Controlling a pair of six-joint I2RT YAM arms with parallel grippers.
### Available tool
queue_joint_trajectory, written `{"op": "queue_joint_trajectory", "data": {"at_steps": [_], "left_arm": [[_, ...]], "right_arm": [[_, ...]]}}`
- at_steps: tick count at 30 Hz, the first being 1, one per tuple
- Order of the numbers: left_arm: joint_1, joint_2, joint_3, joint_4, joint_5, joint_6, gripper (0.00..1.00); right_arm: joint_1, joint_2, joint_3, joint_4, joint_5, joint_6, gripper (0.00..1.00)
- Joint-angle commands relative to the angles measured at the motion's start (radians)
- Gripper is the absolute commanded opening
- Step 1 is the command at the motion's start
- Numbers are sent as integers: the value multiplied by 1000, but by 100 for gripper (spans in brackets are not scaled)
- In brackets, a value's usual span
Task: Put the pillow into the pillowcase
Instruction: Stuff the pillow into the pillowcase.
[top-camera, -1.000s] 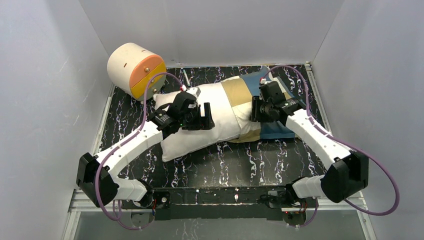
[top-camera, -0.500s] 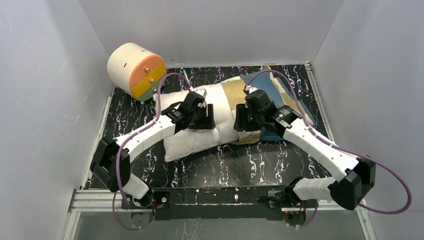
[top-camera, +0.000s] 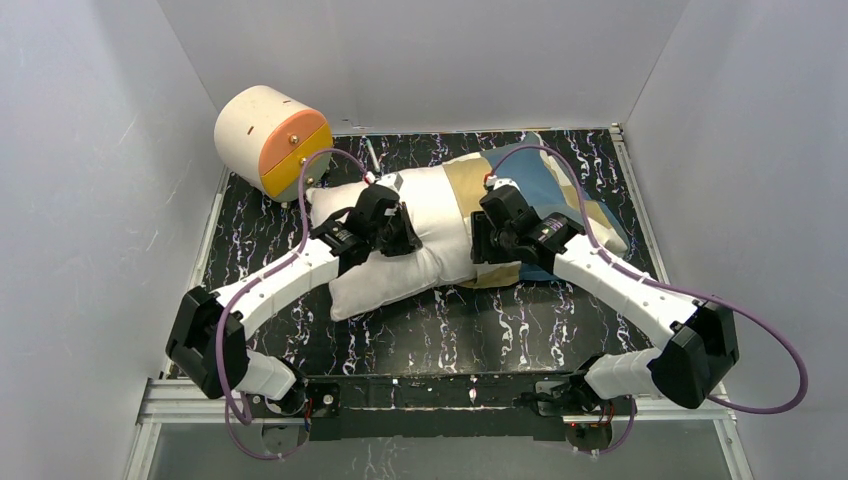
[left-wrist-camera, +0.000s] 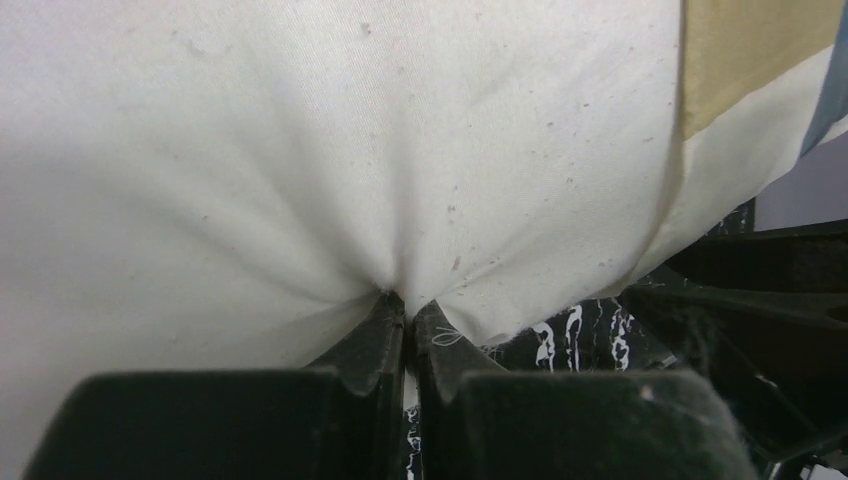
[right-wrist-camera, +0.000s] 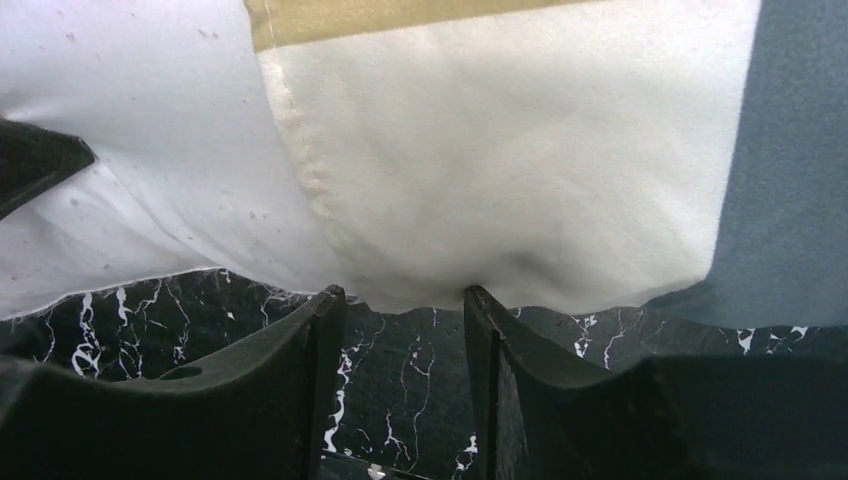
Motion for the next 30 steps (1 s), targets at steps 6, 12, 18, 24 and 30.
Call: {"op": "queue_joint_trajectory", "data": {"at_steps": [6, 12, 18, 24, 30], "left_arm": [[6, -75, -40, 115, 48, -127, 0], [4, -74, -27, 106, 21, -171, 0], [-13, -70, -24, 101, -61, -236, 0], [-35, -88, -53, 56, -165, -205, 0], [-38, -159, -98, 44, -209, -252, 0]], "right_arm": [[37, 74, 56, -12, 108, 14, 48], [84, 36, 112, 6, 33, -35, 1], [131, 26, 98, 193, -273, -55, 1], [131, 48, 70, 451, -474, -8, 1], [131, 49, 32, 487, -476, 95, 1]]}}
